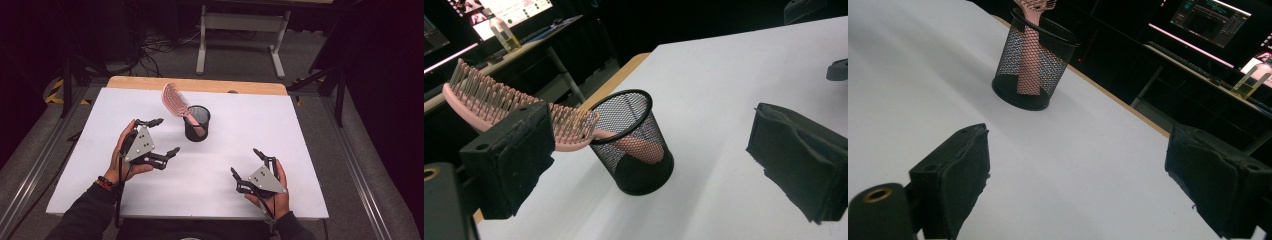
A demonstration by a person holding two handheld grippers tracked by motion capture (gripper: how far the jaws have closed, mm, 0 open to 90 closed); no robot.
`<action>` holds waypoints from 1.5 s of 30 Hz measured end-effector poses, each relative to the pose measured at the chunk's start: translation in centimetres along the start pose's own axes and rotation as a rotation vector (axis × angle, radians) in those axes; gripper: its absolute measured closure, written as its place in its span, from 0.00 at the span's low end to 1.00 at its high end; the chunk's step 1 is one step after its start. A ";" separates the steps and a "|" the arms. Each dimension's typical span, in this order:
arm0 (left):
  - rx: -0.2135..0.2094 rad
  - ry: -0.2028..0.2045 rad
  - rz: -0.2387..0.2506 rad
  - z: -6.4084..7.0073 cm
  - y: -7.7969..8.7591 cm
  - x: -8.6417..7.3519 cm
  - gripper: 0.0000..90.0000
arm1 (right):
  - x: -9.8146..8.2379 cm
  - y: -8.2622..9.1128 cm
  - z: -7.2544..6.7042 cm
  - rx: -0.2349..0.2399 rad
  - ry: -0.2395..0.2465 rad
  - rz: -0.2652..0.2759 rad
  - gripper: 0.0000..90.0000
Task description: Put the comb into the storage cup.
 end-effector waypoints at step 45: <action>-0.034 -0.054 -0.048 3.1 2.7 -2.1 0.06 | 0.3 0.3 0.0 -0.004 0.014 0.014 0.13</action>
Point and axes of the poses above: each handheld gripper's, and its own axes: y roughly backward along the jaws, x roughly out of its top, z roughly to its right, the point moved 8 cm from there along -y, roughly forward along the jaws, and after that the axes turned 8 degrees about -y, right-handed, at the moved point
